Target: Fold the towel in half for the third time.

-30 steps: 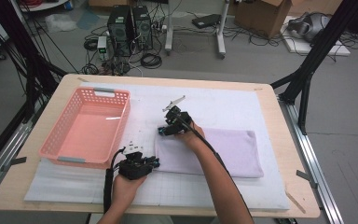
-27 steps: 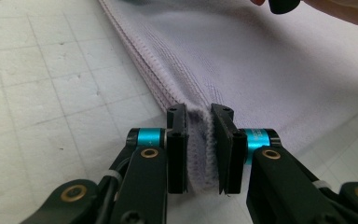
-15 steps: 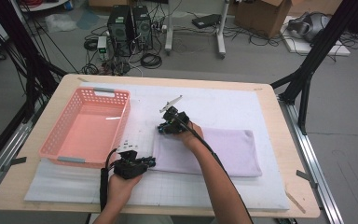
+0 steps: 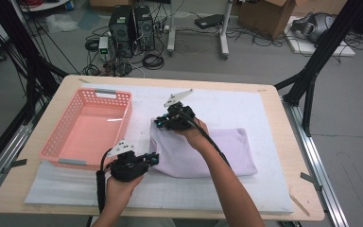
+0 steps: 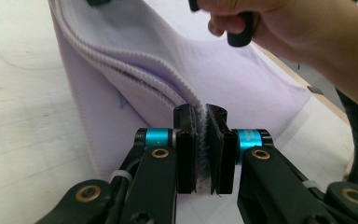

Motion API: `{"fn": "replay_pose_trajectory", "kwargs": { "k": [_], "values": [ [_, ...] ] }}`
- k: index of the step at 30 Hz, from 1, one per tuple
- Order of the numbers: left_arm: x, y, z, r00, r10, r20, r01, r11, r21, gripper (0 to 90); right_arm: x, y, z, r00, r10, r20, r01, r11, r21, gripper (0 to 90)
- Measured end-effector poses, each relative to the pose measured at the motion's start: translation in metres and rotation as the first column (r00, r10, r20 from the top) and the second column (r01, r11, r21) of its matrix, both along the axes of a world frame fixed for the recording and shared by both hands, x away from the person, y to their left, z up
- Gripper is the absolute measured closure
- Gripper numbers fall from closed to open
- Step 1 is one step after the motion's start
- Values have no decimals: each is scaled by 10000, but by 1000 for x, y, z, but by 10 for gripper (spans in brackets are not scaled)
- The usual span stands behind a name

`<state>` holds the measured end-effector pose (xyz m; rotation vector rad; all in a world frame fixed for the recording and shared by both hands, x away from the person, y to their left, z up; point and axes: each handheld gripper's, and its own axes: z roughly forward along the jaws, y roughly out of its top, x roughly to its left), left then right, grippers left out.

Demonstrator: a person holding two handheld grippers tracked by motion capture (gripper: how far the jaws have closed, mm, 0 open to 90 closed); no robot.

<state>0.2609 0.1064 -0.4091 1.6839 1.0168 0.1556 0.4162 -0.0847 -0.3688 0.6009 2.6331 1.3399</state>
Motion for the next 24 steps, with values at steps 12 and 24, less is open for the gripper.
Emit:
{"fn": "replay_pose_trajectory", "kwargs": {
  "k": [12,24],
  "values": [
    [16,-47,4,9969,-787,91,786,9969,81,826,-2,-54,13,9978,-641,179,634,9973,378,830],
    [33,-96,2,9930,-1178,-118,1181,9928,212,823,0,-107,4,9882,-1519,197,1513,9881,283,828]
  ]
}}
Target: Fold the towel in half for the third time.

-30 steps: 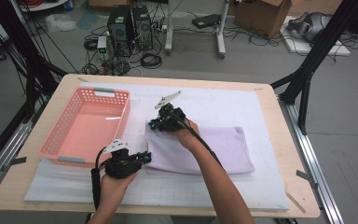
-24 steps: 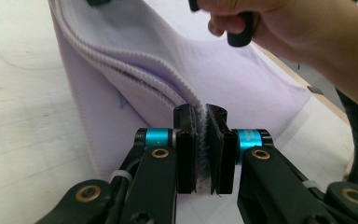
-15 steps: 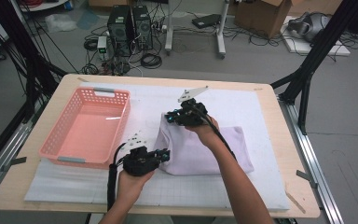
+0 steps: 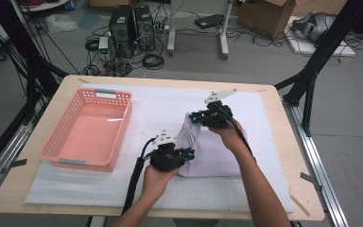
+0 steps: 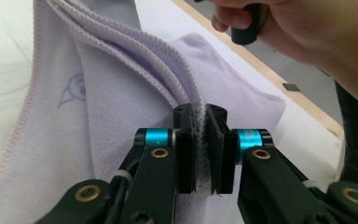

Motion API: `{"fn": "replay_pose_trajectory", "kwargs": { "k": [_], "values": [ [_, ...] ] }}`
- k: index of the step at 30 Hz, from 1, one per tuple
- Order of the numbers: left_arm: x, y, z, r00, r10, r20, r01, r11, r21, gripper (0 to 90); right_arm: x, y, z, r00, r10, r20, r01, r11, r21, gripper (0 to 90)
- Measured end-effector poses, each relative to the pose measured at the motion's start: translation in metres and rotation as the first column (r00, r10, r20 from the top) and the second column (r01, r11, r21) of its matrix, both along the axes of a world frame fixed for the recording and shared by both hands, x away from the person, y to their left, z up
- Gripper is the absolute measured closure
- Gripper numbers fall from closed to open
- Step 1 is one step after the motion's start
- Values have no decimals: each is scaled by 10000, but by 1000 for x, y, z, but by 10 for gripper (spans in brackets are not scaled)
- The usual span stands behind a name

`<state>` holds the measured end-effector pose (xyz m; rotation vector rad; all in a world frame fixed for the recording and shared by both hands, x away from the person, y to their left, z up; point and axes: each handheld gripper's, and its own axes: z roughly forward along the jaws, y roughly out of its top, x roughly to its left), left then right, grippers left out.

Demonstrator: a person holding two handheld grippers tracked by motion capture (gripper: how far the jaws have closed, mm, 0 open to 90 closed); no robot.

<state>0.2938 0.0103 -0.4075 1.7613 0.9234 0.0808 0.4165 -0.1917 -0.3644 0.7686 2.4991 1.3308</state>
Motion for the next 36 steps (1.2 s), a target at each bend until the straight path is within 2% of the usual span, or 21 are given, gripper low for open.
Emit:
{"fn": "replay_pose_trajectory", "kwargs": {
  "k": [9,11,14,16,20,22,25,31,33,36],
  "values": [
    [7,-29,-10,9999,34,-148,-31,9999,147,787,2,-36,-15,9977,-674,-88,671,9973,-305,829],
    [6,-32,-10,9999,-80,-98,81,9999,97,721,3,-43,-19,9973,-731,-117,725,9965,-416,829],
    [2,-31,-7,9994,-235,234,234,9997,68,611,2,-52,-23,9965,-831,-92,824,9950,-566,830],
    [-1,-28,-4,9987,-286,420,283,9996,88,539,2,-58,-25,9958,-912,-18,909,9937,-651,830],
    [-5,-16,0,9965,-148,826,129,9996,237,468,3,-72,-28,9932,-1165,-46,1159,9909,-686,830],
    [-5,-8,-1,9956,-37,939,4,9994,359,453,2,-79,-30,9914,-1307,40,1306,9880,-827,830],
    [-5,4,-6,9950,160,988,-194,9993,328,438,0,-91,-32,9868,-1618,51,1614,9812,-1054,830],
    [-5,25,-17,9932,454,1076,-501,9979,410,423,-5,-110,-40,9766,-2149,51,2141,9701,-1143,811],
    [-6,30,-19,9923,490,1135,-544,9975,448,418,-9,-113,-41,9715,-2370,63,2363,9659,-1062,747],
    [-6,39,-20,9901,518,1302,-582,9972,460,409,-18,-122,-38,9519,-3064,-85,3051,9498,-693,617]
  ]
}}
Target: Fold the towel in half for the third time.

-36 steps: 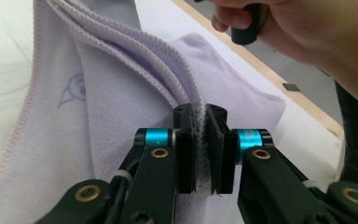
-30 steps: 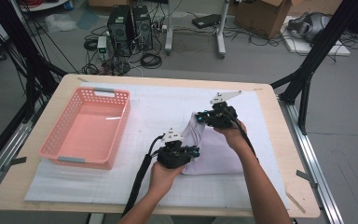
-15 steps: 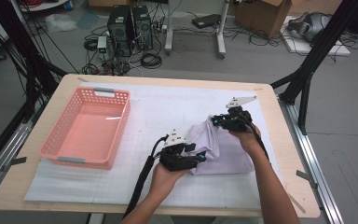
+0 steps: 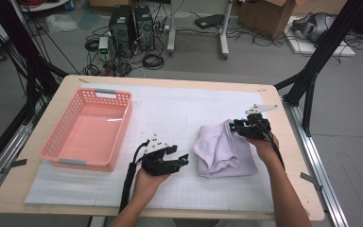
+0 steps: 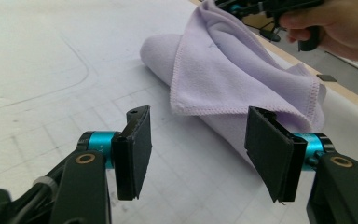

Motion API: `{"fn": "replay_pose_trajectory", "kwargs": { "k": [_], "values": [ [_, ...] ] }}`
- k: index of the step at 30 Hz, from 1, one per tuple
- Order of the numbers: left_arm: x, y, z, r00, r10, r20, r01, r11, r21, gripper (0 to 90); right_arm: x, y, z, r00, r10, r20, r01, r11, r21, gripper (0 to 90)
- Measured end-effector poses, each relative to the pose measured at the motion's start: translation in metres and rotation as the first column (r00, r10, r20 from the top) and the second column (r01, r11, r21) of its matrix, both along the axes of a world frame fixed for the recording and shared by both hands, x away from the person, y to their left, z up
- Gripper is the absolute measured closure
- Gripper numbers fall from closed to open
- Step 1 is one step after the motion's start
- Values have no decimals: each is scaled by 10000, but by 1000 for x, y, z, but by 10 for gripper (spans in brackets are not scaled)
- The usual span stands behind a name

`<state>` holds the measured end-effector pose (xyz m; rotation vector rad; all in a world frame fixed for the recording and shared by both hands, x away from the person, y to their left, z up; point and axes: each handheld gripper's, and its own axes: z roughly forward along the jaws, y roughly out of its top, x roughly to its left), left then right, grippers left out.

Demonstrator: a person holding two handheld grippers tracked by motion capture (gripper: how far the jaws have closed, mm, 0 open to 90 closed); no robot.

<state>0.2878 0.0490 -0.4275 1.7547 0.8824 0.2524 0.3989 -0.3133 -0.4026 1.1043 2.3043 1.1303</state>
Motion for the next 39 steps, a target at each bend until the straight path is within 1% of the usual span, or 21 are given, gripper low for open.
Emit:
{"fn": "replay_pose_trajectory", "kwargs": {
  "k": [1,3,4,7,9,13,14,16,18,19,20,21,23,24,27,29,32,33,34,36,39],
  "values": [
    [0,2,0,10000,30,56,-31,10000,27,405,-4,-4,1,9995,-317,65,317,9995,-50,595],
    [0,7,-1,9999,26,156,-26,10000,52,401,-12,-12,4,9971,-744,-180,747,9971,145,547],
    [-1,10,-1,9998,0,209,-2,9999,104,395,-20,-17,7,9951,-983,-47,984,9947,305,545],
    [-1,16,-3,9995,67,301,-70,9999,109,392,-42,-24,11,9950,-996,-21,995,9923,740,512],
    [-1,20,-4,9995,128,295,-131,9999,99,390,-55,-24,10,9964,-820,-203,834,9931,828,487],
    [-1,25,-4,9991,172,376,-176,9998,101,390,-82,-21,-3,9975,-447,-546,519,9889,1393,459],
    [-1,26,-4,9990,213,384,-216,9997,91,390,-87,-19,-9,9975,-251,-656,366,9826,1819,461],
    [-1,28,-4,9990,272,368,-273,9996,25,390,-93,-13,-17,9965,-138,-829,308,9779,2069,466],
    [-1,29,-4,9989,292,380,-292,9996,0,390,-96,-8,-22,9953,-23,-972,218,9795,2004,482],
    [-2,30,-4,9989,287,383,-288,9996,27,390,-96,-5,-25,9938,-77,-1110,274,9838,1771,499],
    [-2,31,-4,9988,305,385,-305,9995,-4,390,-96,-3,-29,9916,-125,-1290,315,9888,1461,549],
    [-2,32,-4,9988,333,369,-333,9994,-5,391,-96,-2,-33,9876,71,-1570,147,9904,1372,666],
    [-2,34,-5,9988,391,306,-390,9992,-55,390,-100,-3,-33,9880,218,-1526,-14,9912,1324,836],
    [-2,36,-6,9986,419,308,-418,9991,-22,390,-101,-4,-32,9903,237,-1368,-47,9904,1378,841],
    [-2,39,-7,9981,546,273,-544,9985,-57,391,-109,-12,-19,9964,-256,-806,345,9932,1115,847],
    [-2,40,-8,9978,602,275,-599,9982,-86,391,-114,-19,-12,9965,-621,-559,670,9938,893,848],
    [-3,40,-8,9977,630,241,-628,9980,-74,391,-119,-26,-8,9918,-1146,-573,1156,9932,150,838],
    [-3,40,-8,9978,622,250,-621,9981,-57,391,-119,-29,-10,9877,-1206,-993,1227,9923,147,807],
    [-3,40,-8,9977,621,255,-620,9981,-40,391,-120,-30,-12,9848,-1295,-1154,1320,9912,143,767],
    [-3,40,-8,9975,661,245,-660,9978,-63,391,-121,-31,-12,9825,-1492,-1116,1496,9887,-42,706],
    [-2,41,-8,9973,686,255,-686,9976,-43,391,-121,-28,-5,9834,-1668,-716,1705,9841,491,566]
  ]
}}
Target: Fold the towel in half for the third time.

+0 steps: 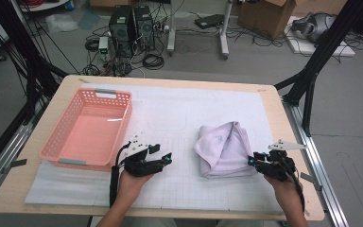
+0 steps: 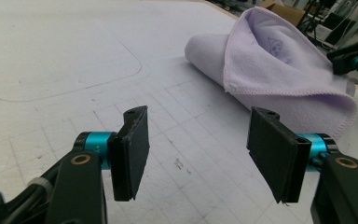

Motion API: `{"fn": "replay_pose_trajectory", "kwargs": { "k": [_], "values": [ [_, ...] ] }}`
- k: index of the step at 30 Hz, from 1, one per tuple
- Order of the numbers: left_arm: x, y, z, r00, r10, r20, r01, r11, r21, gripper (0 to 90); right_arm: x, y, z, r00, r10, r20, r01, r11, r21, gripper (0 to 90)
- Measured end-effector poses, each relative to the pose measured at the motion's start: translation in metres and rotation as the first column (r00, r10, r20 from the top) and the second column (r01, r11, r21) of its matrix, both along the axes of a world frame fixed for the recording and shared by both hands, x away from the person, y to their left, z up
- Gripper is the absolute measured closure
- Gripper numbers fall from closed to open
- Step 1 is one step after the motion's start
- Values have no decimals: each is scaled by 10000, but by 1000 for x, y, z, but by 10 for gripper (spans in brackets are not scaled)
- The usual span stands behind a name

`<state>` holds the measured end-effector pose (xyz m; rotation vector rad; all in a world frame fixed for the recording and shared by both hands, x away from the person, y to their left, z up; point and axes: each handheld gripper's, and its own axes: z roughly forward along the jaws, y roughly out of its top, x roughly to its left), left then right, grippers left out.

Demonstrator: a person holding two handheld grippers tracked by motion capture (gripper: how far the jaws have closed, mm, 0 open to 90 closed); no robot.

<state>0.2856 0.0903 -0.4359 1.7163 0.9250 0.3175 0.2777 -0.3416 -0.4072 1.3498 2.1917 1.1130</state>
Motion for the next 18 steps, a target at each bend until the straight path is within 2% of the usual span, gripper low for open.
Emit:
{"fn": "replay_pose_trajectory", "kwargs": {
  "k": [2,3,6,8,11,12,13,15,17,18],
  "values": [
    [0,0,0,10000,5,-13,-5,10000,-18,391,3,4,-1,9998,84,187,-85,9999,73,565],
    [0,1,0,10000,26,-19,-26,10000,-20,391,5,6,-4,9999,108,135,-109,9999,56,593],
    [-1,1,0,10000,20,-22,-20,10000,-25,391,10,9,-16,9984,374,-413,-376,9993,-55,818],
    [-1,1,-1,10000,19,-27,-19,10000,-22,391,8,8,-17,9970,417,-656,-454,9974,-552,843],
    [-1,1,-1,10000,1,10,-2,10000,9,392,2,5,-14,9956,204,-910,-295,9945,-1003,830],
    [-1,1,-1,10000,7,14,-7,10000,-6,392,0,3,-13,9963,183,-837,-269,9943,-1030,762],
    [-1,1,-1,10000,13,23,-13,10000,-40,392,-2,3,-11,9985,7,-546,-69,9935,-1136,684],
    [-1,2,-1,10000,27,48,-26,10000,-49,391,-3,3,-7,9997,55,-251,-76,9965,-831,627],
    [-1,3,0,10000,70,63,-70,9999,-102,391,-1,7,-1,9993,151,327,-132,9982,-578,592],
    [-1,4,0,9999,87,77,-87,9999,-91,391,1,10,2,9986,252,474,-228,9985,-504,583]
  ]
}}
